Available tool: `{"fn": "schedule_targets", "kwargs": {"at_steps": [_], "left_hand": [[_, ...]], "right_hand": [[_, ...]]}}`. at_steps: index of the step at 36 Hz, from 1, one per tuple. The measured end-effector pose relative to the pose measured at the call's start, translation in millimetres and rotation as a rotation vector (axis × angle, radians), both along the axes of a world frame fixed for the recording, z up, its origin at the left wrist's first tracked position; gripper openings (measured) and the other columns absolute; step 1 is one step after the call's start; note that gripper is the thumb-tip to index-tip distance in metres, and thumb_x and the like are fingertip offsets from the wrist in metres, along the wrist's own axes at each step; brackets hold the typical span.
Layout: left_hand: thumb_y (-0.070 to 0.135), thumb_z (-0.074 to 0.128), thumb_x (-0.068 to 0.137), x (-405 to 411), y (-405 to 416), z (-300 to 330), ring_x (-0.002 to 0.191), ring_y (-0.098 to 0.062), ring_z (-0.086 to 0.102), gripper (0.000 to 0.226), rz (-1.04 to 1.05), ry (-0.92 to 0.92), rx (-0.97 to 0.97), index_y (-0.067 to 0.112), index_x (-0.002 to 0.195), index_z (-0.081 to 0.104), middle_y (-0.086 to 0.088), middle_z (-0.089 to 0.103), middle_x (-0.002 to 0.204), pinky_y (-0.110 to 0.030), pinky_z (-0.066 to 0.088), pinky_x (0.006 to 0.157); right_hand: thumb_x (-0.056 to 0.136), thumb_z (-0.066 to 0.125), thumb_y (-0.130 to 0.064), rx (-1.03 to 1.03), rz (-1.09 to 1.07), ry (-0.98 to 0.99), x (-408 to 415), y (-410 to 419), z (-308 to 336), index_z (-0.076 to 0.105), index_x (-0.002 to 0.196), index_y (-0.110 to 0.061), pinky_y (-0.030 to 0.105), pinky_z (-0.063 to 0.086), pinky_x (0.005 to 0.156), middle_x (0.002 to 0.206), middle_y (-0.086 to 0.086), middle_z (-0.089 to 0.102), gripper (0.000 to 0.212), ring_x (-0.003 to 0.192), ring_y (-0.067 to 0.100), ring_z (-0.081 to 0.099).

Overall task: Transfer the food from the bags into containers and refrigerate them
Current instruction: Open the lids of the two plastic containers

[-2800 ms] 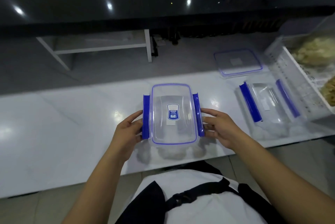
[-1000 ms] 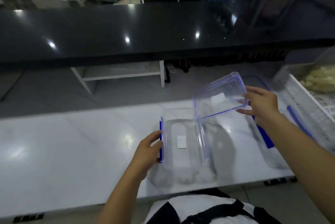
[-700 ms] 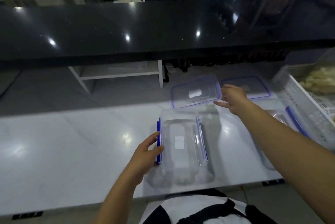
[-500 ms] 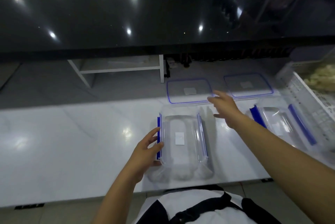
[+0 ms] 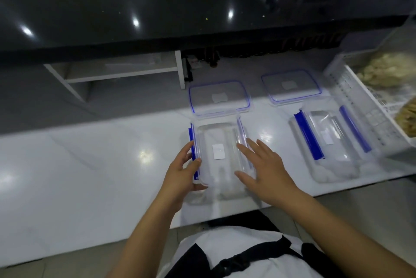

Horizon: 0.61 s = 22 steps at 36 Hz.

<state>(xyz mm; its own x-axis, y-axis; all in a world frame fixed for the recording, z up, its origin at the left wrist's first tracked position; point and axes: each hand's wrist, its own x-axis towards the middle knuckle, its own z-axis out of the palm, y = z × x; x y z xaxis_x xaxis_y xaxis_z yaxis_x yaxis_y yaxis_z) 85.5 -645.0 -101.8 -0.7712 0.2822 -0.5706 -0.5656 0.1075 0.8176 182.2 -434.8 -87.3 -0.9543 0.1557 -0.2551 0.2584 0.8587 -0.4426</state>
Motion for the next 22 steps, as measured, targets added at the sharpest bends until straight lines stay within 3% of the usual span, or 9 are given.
{"fn": "schedule_targets", "kwargs": {"at_steps": [8,11,13,16,22], "left_hand": [[0.023,0.059,0.100,4,8,10,0.113,-0.029,0.063,0.053,-0.028,0.037,-0.059,0.042,0.147,0.044,0.001,0.056,0.139,-0.055,0.062,0.077],[0.033,0.058,0.100,9,6,22,0.116,-0.021,0.059,0.055,-0.142,0.158,-0.205,0.041,0.150,0.038,0.001,0.049,0.148,-0.038,0.060,0.084],[0.043,0.057,0.099,15,4,31,0.130,-0.015,0.047,0.059,-0.267,0.375,-0.423,0.039,0.153,0.033,0.004,0.038,0.157,-0.035,0.048,0.098],[0.056,0.056,0.093,28,6,47,0.153,-0.022,0.016,0.074,-0.383,0.588,-0.678,0.039,0.157,0.022,0.004,0.016,0.167,-0.049,0.026,0.119],[0.076,0.046,0.083,69,48,61,0.155,-0.018,-0.011,0.085,-0.551,0.776,-0.737,0.052,0.154,0.006,0.011,-0.009,0.168,-0.047,0.007,0.123]], "right_hand": [[0.097,0.037,-0.064,0.062,0.024,-0.053,-1,10,-1,0.011,0.155,-0.045,0.047,0.000,0.122,0.167,-0.012,-0.002,0.066,0.153,0.019,-0.008],[0.097,0.039,-0.064,0.043,0.019,-0.035,2,13,3,0.010,0.155,-0.045,0.046,0.000,0.121,0.167,-0.013,0.000,0.068,0.153,0.018,-0.008],[0.096,0.040,-0.064,0.019,0.013,-0.004,6,18,6,0.011,0.155,-0.044,0.045,0.001,0.121,0.167,-0.013,0.002,0.069,0.153,0.017,-0.008],[0.094,0.041,-0.067,0.004,0.002,0.033,17,30,14,0.013,0.156,-0.043,0.045,0.002,0.122,0.167,-0.014,0.001,0.072,0.153,0.015,-0.008],[0.093,0.047,-0.064,-0.034,-0.139,0.124,69,70,32,0.018,0.154,-0.045,0.047,0.008,0.122,0.166,-0.015,0.008,0.070,0.153,0.014,-0.002]]}}
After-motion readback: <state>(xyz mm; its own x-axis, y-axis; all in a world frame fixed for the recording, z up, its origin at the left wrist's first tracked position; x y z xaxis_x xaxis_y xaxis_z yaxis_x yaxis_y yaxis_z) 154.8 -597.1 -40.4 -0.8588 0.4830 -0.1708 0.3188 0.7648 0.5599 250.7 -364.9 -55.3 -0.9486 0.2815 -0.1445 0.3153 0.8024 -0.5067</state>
